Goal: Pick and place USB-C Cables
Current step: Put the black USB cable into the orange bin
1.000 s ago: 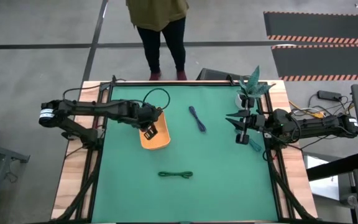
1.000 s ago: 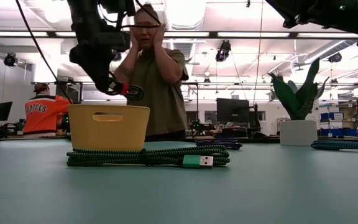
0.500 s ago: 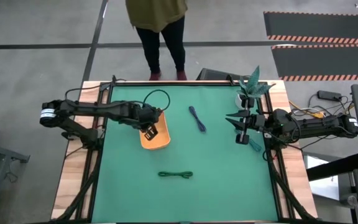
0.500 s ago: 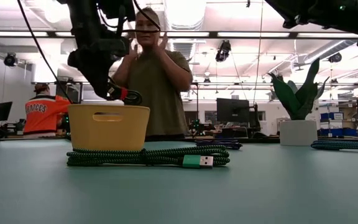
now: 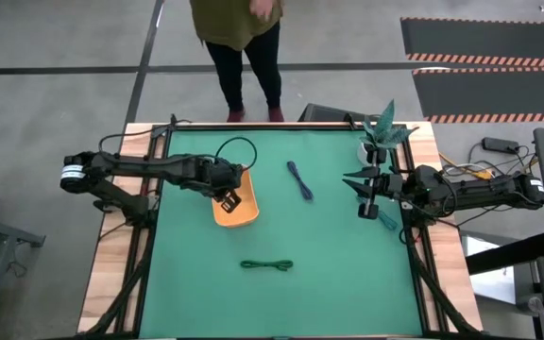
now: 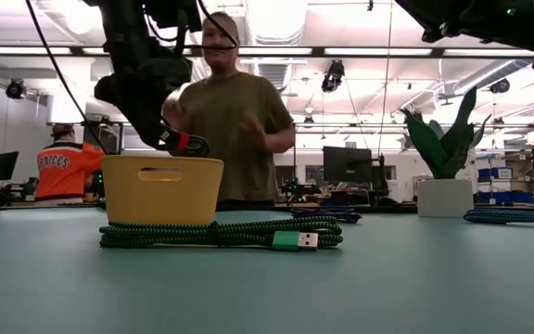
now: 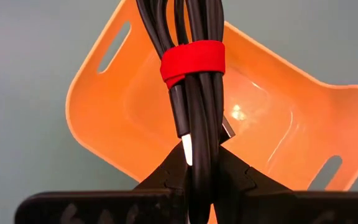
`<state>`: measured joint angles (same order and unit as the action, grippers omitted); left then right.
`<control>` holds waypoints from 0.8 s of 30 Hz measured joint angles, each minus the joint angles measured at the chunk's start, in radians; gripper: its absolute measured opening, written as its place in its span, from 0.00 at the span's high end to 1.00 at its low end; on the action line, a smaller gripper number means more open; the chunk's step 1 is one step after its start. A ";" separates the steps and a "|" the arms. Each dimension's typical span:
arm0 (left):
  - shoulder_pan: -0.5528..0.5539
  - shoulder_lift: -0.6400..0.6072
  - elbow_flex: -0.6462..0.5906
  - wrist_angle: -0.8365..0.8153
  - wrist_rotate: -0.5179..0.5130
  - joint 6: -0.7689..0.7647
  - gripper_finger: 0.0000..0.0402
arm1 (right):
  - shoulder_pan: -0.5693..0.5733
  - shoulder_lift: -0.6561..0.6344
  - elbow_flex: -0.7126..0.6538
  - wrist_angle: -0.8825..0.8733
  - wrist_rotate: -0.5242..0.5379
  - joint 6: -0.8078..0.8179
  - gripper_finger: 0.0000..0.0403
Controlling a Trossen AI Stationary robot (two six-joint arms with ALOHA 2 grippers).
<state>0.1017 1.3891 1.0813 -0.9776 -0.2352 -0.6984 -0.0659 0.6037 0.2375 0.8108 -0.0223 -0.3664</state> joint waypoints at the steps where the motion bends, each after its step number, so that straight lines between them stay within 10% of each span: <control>1: 0.000 0.000 0.000 0.000 0.000 -0.001 0.94 | 0.000 0.000 0.000 -0.001 0.000 0.000 0.88; 24: -0.051 0.000 -0.002 0.000 -0.005 -0.281 0.94 | 0.000 0.000 0.000 -0.013 0.000 0.015 0.88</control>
<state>0.0508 1.3888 1.0794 -0.9771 -0.2400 -0.9796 -0.0659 0.6037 0.2375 0.7975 -0.0226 -0.3517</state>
